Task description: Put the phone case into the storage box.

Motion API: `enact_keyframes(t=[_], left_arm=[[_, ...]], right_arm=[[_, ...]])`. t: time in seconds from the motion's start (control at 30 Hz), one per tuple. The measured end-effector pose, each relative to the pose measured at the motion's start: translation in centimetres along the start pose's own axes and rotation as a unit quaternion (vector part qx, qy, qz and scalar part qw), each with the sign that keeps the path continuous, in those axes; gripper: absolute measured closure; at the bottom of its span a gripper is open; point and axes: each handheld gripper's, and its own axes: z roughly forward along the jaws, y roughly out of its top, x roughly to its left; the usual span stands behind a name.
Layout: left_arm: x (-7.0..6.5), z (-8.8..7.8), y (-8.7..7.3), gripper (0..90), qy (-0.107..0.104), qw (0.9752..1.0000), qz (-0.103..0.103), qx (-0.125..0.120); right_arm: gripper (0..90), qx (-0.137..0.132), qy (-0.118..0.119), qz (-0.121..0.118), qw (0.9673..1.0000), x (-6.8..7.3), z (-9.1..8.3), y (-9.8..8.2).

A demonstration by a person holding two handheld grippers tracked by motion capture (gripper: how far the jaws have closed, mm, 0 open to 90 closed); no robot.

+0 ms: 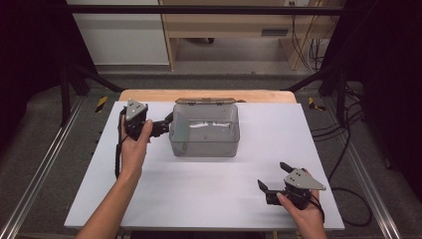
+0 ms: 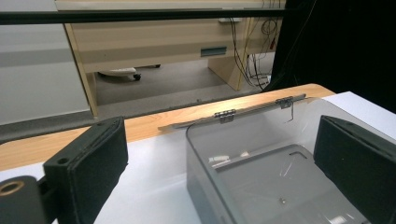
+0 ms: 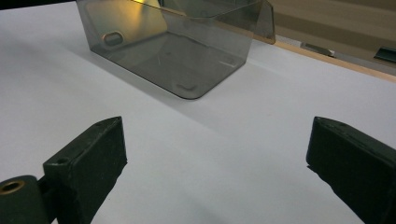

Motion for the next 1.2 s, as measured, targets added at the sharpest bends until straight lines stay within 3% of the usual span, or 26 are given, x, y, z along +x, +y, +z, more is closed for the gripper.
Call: enact_keyframes(t=[0.4, 0.6, 0.87, 1.2], left_arm=[[3.3, -4.7, -1.5, 2.6, 0.007, 0.9996, -0.011, -0.027], [4.5, -6.8, -2.5, 2.5, 0.013, 0.9993, -0.006, -0.035], [5.5, -8.4, -3.8, 2.4, 0.021, 0.9991, 0.007, -0.035], [6.6, -10.0, -5.9, 2.4, 0.02, 0.9988, -0.011, -0.043]], right_arm=[[5.4, -0.001, -0.012, 0.004, 0.9999, -0.1, 0.0, -0.1], [5.4, -0.001, -0.017, 0.008, 0.9998, -0.1, 0.0, -0.1], [5.4, -0.003, -0.022, 0.012, 0.9997, -0.3, 0.0, -0.2], [5.5, -0.017, -0.034, 0.032, 0.9988, -0.9, -0.2, -0.3]])
